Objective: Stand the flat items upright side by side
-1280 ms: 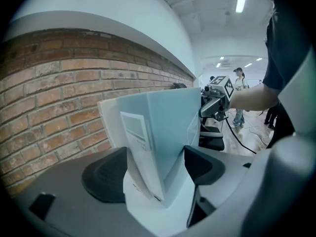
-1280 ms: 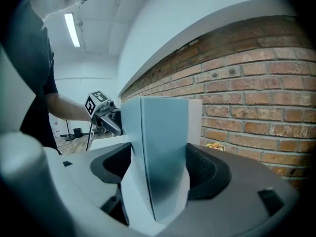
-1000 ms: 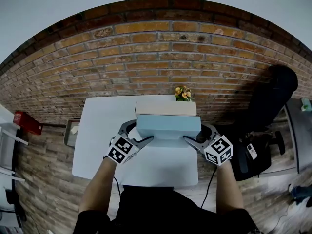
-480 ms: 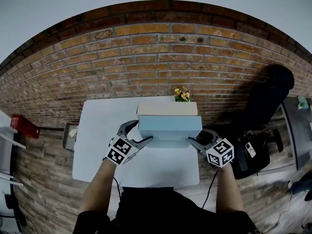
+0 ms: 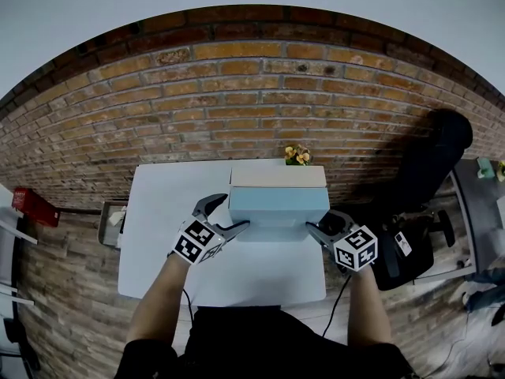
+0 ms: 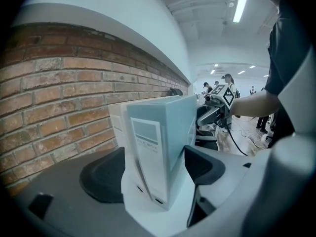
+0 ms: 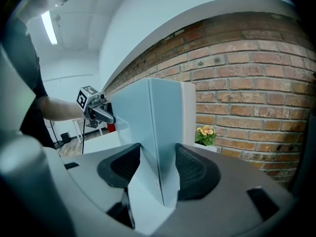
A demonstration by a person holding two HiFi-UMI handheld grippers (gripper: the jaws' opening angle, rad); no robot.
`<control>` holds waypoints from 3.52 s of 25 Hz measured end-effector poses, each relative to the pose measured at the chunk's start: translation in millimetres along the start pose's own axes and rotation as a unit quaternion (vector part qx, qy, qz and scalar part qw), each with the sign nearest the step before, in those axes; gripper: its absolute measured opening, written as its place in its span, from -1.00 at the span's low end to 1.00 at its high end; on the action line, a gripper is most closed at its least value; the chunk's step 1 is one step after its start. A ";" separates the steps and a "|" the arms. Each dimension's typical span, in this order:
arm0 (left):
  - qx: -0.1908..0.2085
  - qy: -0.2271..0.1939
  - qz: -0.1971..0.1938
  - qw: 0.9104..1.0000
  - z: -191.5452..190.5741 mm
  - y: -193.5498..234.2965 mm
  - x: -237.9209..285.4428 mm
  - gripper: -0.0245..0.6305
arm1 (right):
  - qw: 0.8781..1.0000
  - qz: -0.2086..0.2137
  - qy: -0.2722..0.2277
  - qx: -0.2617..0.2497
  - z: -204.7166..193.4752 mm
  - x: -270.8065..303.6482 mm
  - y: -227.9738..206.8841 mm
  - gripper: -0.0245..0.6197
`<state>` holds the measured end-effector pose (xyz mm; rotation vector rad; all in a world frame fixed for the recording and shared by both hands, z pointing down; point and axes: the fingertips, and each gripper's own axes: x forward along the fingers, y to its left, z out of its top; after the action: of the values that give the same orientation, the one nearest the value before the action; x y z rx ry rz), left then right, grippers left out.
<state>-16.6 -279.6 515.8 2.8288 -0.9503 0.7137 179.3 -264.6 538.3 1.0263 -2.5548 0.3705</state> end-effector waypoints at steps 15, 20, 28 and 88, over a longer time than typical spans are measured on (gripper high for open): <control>0.005 0.009 -0.012 1.000 -1.3 -4.2 4.2 0.25 | 0.999 0.039 0.008 -0.008 14.0 19.6 9.2 0.36; -0.001 0.015 0.006 1.000 -5.7 -11.2 -10.1 0.25 | 0.999 0.045 0.001 -0.014 7.9 9.6 12.1 0.36; -0.050 0.000 0.059 0.997 -11.9 -14.2 -38.6 0.25 | 0.998 0.035 -0.044 0.029 0.8 -14.2 9.3 0.35; -0.106 -0.156 0.240 0.952 34.7 -58.0 -250.8 -0.87 | 0.962 -0.129 -0.241 -0.020 119.5 -154.7 137.2 -0.88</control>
<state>-144.2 -101.4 376.3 2.5776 -1.6849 0.1646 158.7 -118.1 350.9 1.5717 -2.7659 -0.0104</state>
